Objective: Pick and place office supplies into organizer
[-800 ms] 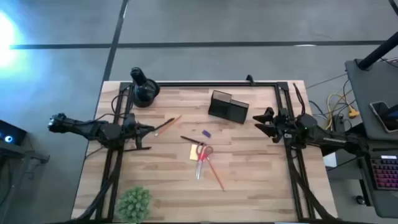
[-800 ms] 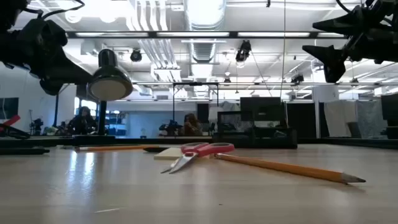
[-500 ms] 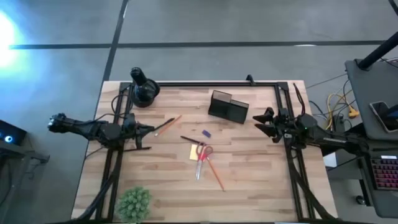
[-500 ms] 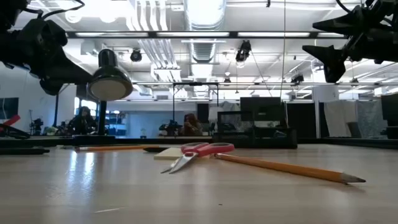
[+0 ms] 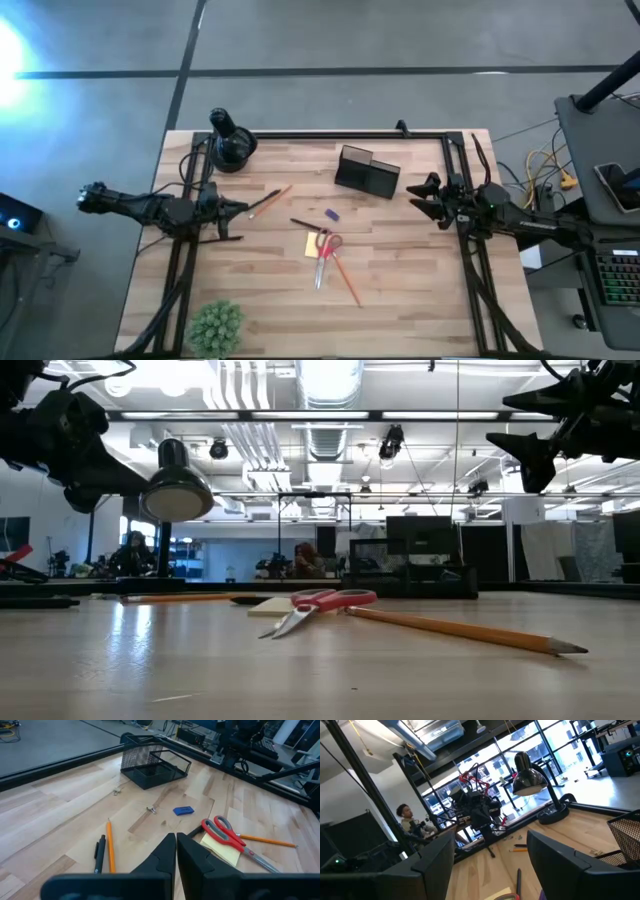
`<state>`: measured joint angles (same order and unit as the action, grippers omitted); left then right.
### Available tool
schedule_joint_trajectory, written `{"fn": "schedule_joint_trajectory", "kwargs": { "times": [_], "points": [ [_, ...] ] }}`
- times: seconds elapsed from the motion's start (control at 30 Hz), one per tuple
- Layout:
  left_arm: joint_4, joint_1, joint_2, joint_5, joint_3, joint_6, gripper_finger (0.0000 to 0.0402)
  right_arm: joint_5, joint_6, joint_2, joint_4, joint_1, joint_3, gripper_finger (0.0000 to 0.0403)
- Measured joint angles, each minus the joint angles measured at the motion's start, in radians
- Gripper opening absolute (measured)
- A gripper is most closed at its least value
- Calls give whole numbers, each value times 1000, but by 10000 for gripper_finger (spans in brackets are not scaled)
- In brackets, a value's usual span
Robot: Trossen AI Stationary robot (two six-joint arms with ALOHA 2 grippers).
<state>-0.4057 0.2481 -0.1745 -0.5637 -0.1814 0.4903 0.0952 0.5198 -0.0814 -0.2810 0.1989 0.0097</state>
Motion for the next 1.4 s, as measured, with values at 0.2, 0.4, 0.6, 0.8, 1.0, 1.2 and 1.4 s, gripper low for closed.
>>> {"fn": "schedule_joint_trajectory", "kwargs": {
  "times": [0.2, 0.4, 0.6, 0.8, 1.0, 1.2, 1.4],
  "points": [
    [0, 0, 0, 0, 0, 0, 0, 0, 0, 0, 0, 0, 0, 238],
    [0, 0, 0, 0, 0, 0, 0, 0, 0, 0, 0, 0, 0, 238],
    [0, 0, 0, 0, 0, 0, 0, 0, 0, 0, 0, 0, 0, 238],
    [0, 0, 0, 0, 0, 0, 0, -3, 2, 0, -45, 0, 0, 238],
    [0, 0, 0, 0, 0, 0, 0, -43, 257, 0, -100, 0, 0, 238],
    [114, 0, 0, -1, 0, 76, 0, -260, 260, -19, -308, 0, 0, 238],
    [523, 0, 0, -20, 0, 101, 0, -445, 228, -19, -466, 0, 0, 238]
  ]
}}
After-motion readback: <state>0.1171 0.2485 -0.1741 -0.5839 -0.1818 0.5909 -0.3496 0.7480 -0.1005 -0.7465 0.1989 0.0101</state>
